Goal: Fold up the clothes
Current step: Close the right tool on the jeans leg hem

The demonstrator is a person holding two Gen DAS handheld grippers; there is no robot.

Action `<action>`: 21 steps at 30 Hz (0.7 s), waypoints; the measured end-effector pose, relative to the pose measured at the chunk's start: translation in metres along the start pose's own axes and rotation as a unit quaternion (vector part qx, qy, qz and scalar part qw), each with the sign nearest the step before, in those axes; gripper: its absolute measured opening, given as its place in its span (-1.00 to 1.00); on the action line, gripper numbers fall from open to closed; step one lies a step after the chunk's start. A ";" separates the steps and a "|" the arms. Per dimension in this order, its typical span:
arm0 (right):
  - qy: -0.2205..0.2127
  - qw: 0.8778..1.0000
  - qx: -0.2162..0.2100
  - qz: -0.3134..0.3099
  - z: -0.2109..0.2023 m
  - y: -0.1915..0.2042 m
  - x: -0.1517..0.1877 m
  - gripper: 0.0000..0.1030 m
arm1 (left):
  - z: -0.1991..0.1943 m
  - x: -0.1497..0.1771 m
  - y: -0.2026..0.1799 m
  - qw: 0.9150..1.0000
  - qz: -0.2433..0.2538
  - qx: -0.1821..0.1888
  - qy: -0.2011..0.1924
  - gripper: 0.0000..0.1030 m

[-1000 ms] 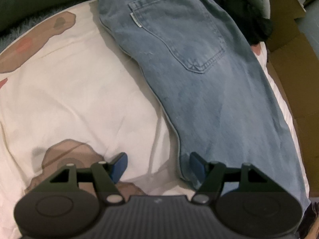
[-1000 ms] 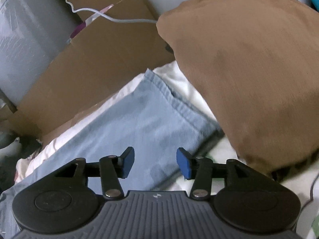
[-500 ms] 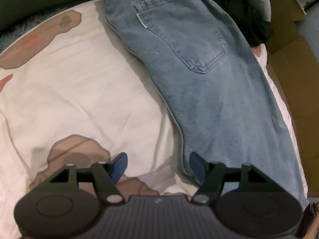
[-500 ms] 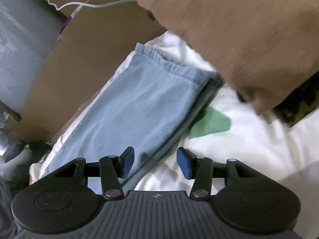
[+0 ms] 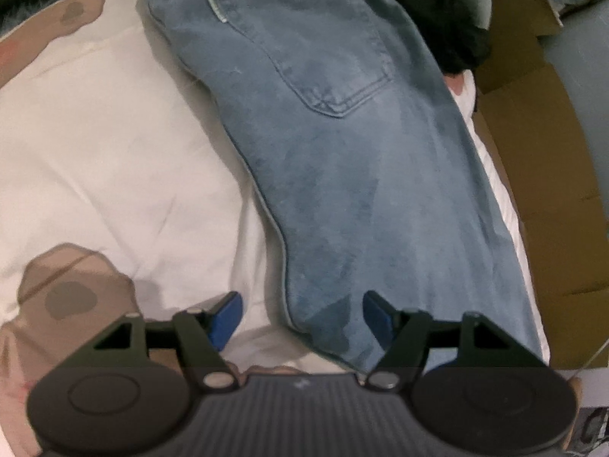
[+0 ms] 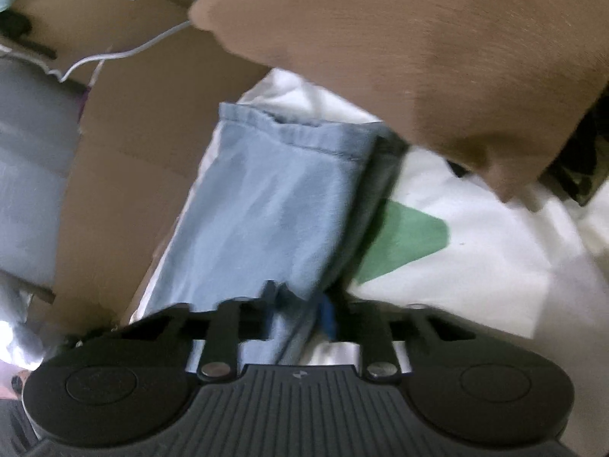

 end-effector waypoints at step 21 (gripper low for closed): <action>0.007 0.997 -0.035 0.067 -0.008 -0.009 -0.014 -0.84 | 0.025 -0.001 0.029 0.982 -0.073 0.177 0.006 0.34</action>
Point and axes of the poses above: each gripper's, at about its wrist camera, not at the fingertips, and z roughly the way its jaws point, y to its left, x to its underside, the point moved 3 cm from there along z, roughly the way its jaws point, and after that the axes turned 4 degrees about -x, right-handed, at the moved point
